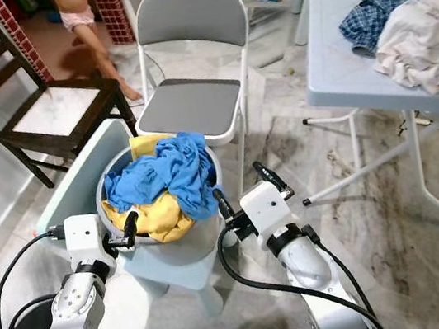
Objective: Hang hanger
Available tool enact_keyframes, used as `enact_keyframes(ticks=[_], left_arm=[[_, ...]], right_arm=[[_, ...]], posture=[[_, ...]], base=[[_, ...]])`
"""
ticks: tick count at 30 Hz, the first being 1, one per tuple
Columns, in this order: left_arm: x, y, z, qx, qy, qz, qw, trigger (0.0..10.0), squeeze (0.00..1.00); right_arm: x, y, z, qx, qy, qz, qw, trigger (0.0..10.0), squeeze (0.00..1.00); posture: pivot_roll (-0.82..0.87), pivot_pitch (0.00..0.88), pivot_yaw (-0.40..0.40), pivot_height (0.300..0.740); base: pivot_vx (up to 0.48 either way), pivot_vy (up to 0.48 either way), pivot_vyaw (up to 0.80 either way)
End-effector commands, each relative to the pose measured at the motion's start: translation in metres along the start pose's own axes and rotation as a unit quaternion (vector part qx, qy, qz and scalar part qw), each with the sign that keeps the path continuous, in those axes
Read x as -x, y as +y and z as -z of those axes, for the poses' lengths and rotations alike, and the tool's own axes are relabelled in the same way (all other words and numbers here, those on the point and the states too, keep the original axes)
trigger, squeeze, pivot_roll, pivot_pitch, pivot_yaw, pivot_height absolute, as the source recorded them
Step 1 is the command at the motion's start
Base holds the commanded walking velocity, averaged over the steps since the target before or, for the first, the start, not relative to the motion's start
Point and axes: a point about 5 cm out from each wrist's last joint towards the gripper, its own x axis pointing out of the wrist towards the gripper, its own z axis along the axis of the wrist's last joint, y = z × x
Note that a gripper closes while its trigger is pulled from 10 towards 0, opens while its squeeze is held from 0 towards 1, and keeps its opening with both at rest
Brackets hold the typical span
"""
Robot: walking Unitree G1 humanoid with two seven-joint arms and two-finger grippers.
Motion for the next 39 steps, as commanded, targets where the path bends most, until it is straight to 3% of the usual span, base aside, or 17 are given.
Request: enact_keyframes(ticks=[1,15,31,39], left_arm=[[-0.0004,-0.0033,-0.0005,-0.004,-0.001,0.009,1.000,10.0,0.00],[0.0007,-0.0050,-0.0007,-0.002,-0.005,0.016,1.000,10.0,0.00],[0.0008,-0.0049,-0.0019,-0.001,-0.006,0.022,1.000,10.0,0.00],[0.0018,-0.0030,-0.0011,0.008,-0.004,0.016,1.000,10.0,0.00]], right_arm=[[0.0015,-0.0028,-0.0001,-0.001,0.002,0.006,1.000,10.0,0.00],[0.0003,-0.0036,0.0008,-0.006,0.006,0.010,1.000,10.0,0.00],[0.0013,-0.0010,0.0013,-0.005,0.008,0.010,1.000,10.0,0.00],[0.0029,0.0006,0.0026,-0.008,0.010,0.011,1.000,10.0,0.00]], posture=[[0.08,0.170,-0.008,0.740],[0.09,0.172,-0.012,0.740],[0.09,0.176,-0.003,0.740],[0.09,0.182,0.002,0.740]], base=[[0.289,0.000,0.00],[0.118,0.000,0.00],[0.280,-0.319,0.00],[0.097,0.000,0.00]])
